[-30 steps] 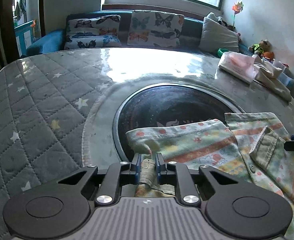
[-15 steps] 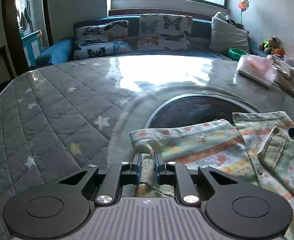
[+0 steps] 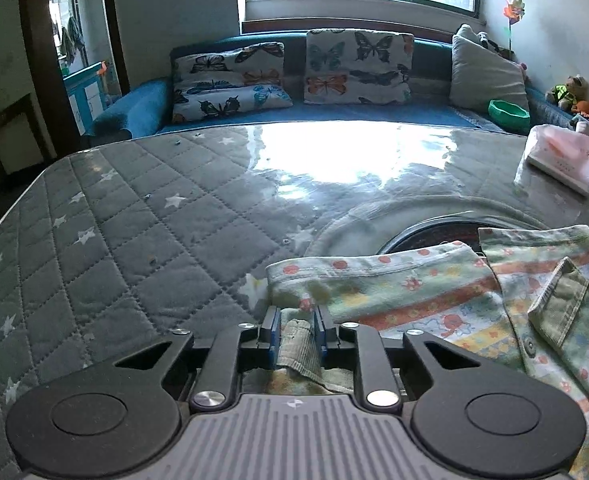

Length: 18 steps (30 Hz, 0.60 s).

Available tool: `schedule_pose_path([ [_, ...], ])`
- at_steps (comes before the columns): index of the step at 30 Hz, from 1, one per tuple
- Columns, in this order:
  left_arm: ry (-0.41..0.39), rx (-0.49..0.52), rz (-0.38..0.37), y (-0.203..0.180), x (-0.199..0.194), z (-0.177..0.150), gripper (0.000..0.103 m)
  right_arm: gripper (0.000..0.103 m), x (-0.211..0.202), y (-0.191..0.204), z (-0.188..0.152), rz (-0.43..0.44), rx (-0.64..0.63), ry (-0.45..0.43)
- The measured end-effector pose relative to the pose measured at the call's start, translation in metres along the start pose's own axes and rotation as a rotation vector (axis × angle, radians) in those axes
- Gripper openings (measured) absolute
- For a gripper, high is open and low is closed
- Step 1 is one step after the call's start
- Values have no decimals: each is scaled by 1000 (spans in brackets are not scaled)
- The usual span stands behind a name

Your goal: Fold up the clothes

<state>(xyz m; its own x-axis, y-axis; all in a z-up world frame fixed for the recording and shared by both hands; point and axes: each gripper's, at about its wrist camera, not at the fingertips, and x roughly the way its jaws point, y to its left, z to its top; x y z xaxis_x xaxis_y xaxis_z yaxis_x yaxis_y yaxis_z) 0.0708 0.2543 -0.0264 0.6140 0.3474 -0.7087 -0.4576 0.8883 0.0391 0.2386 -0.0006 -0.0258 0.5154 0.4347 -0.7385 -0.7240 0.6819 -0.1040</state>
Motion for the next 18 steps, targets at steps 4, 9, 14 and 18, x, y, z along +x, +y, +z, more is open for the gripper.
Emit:
schedule_pose_path([
  [4, 1, -24, -29, 4, -13, -2, 26, 21, -25, 15, -1, 62, -49, -28],
  [9, -23, -19, -54, 1, -42, -12, 38, 29, -38, 49, -10, 201, -93, -3],
  [14, -22, 27, -116, -15, -71, -32, 43, 31, -34, 76, -20, 252, -104, 18],
  [18, -11, 40, -151, -29, -74, -44, 46, 31, -26, 86, -26, 257, -89, 33],
])
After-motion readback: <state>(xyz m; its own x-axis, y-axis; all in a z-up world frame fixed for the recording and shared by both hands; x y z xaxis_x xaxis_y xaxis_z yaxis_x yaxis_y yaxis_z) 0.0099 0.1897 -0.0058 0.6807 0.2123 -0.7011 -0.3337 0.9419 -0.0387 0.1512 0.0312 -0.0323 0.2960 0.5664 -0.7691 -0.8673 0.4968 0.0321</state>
